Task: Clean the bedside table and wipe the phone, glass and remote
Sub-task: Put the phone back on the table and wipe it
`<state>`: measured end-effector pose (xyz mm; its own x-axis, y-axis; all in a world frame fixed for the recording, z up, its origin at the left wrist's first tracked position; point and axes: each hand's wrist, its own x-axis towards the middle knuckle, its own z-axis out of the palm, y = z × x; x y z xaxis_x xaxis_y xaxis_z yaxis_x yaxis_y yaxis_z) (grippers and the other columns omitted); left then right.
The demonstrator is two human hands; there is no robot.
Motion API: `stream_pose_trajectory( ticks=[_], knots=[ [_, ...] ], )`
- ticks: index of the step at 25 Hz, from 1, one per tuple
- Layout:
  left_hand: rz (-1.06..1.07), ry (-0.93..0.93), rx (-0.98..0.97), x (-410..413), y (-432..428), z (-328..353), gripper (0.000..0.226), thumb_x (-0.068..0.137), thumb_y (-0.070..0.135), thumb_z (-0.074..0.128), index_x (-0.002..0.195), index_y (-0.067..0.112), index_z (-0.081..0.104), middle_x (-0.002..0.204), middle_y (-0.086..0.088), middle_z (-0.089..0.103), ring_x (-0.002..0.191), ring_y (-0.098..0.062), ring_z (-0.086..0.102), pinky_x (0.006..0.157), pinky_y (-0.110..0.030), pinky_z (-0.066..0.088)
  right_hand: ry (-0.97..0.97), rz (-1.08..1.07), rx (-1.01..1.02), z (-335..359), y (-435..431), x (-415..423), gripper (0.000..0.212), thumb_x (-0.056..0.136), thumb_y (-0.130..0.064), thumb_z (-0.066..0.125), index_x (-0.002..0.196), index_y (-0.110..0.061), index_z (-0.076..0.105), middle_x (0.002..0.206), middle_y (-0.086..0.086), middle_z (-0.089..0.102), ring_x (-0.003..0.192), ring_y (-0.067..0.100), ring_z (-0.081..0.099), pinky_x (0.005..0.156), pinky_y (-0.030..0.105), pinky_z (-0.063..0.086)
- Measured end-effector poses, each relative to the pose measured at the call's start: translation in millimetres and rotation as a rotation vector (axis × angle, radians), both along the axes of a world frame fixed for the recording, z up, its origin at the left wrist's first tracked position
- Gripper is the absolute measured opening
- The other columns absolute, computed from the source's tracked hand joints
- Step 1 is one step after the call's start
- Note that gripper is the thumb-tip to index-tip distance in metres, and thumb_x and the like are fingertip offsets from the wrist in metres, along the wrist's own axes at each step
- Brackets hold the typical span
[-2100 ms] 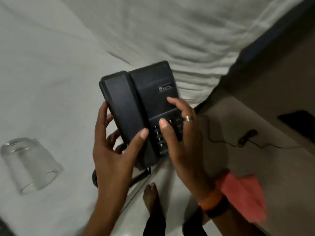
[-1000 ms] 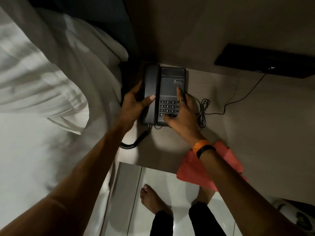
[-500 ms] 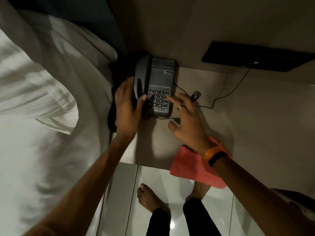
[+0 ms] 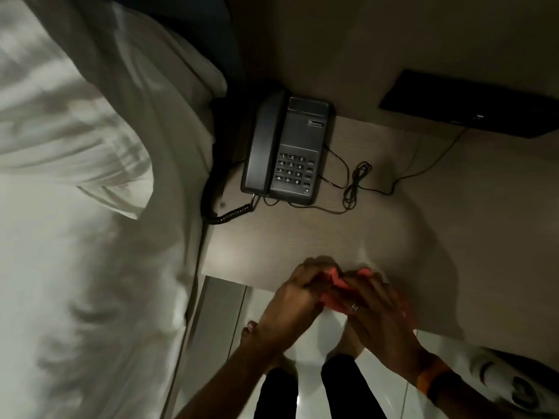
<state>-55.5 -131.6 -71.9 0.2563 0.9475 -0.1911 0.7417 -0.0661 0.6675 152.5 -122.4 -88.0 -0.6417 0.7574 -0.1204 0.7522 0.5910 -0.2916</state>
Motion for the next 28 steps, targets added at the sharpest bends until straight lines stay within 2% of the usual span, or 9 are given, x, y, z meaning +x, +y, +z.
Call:
stream_pose_trajectory(
  ticks=[3,5,7,9,13,17,20,24,28],
  knots=[
    [0.243,-0.051,0.087,-58.3,54.4,28.3,0.042,0.095,0.017,0.063,0.133,0.001,0.059,0.126,-0.002,0.067,0.119,-0.007,0.063,0.101,-0.024,0.052,0.327,-0.039,0.028,27.3,74.1,-63.2,0.049,0.09,-0.016,0.056,0.139,-0.023,0.055,0.139,0.012,0.059,0.127,0.023,0.047,0.114,0.032,0.043],
    [0.396,0.005,0.263,-103.4,114.3,51.5,0.044,0.094,0.016,0.067,0.135,0.004,0.059,0.135,-0.004,0.062,0.125,-0.005,0.056,0.106,-0.019,0.044,0.484,-0.167,-0.073,53.3,154.9,-124.4,0.048,0.093,-0.014,0.057,0.14,-0.021,0.056,0.149,0.013,0.049,0.13,0.015,0.04,0.116,0.009,0.027],
    [0.348,0.044,0.226,-137.8,170.5,61.9,0.075,0.083,0.022,0.08,0.148,0.005,0.046,0.157,-0.015,0.04,0.141,-0.02,0.04,0.116,-0.024,0.031,0.327,-0.178,-0.109,68.2,230.0,-175.1,0.059,0.093,-0.033,0.064,0.149,-0.022,0.048,0.166,0.007,0.027,0.147,0.018,0.028,0.125,0.026,0.02],
    [0.212,0.115,-0.021,-150.4,199.6,55.4,0.121,0.068,0.031,0.092,0.16,0.008,0.018,0.169,-0.014,0.012,0.155,-0.026,0.016,0.125,-0.033,0.02,-0.058,-0.052,-0.162,68.8,275.6,-205.0,0.099,0.083,-0.062,0.068,0.161,-0.02,0.024,0.173,0.005,0.008,0.159,0.028,0.009,0.128,0.055,0.012],
    [0.054,0.325,-0.142,-145.7,196.3,22.9,0.159,0.052,0.049,0.096,0.159,0.003,-0.013,0.17,-0.015,-0.012,0.157,-0.032,-0.011,0.127,-0.042,-0.004,-0.282,0.105,-0.186,58.7,287.0,-212.6,0.151,0.052,-0.086,0.075,0.163,-0.015,0.002,0.173,0.012,-0.001,0.16,0.033,-0.002,0.127,0.063,0.003],
    [0.202,0.329,0.041,-139.8,176.9,17.2,0.138,0.055,0.052,0.093,0.159,0.003,0.017,0.166,-0.02,0.022,0.154,-0.037,0.021,0.127,-0.05,0.015,-0.248,0.083,-0.09,59.9,261.8,-215.7,0.146,0.054,-0.076,0.082,0.163,-0.013,0.007,0.172,0.014,0.005,0.16,0.035,0.005,0.127,0.062,0.012],
    [0.298,0.418,0.216,-131.0,148.6,12.9,0.093,0.068,0.045,0.087,0.141,0.004,0.048,0.142,-0.021,0.054,0.13,-0.04,0.052,0.108,-0.05,0.045,-0.178,0.085,-0.105,64.0,231.1,-215.2,0.121,0.072,-0.054,0.081,0.163,-0.015,0.012,0.173,0.01,0.003,0.16,0.031,0.005,0.129,0.057,0.015],
    [0.363,0.542,0.299,-119.0,120.4,5.7,0.056,0.073,0.027,0.084,0.119,0.001,0.063,0.116,-0.024,0.065,0.102,-0.043,0.064,0.088,-0.053,0.053,-0.086,0.074,-0.116,68.6,179.9,-210.4,0.085,0.091,-0.015,0.066,0.162,-0.015,0.019,0.173,0.007,0.007,0.161,0.026,0.006,0.131,0.047,0.016],
    [0.297,0.57,0.325,-121.4,96.8,12.0,0.051,0.071,0.021,0.09,0.111,-0.001,0.069,0.109,-0.025,0.071,0.094,-0.044,0.068,0.082,-0.055,0.055,0.0,0.104,-0.188,72.3,155.3,-199.7,0.054,0.096,-0.006,0.058,0.148,-0.011,0.048,0.158,0.008,0.047,0.147,0.024,0.04,0.126,0.034,0.026]
  ],
)
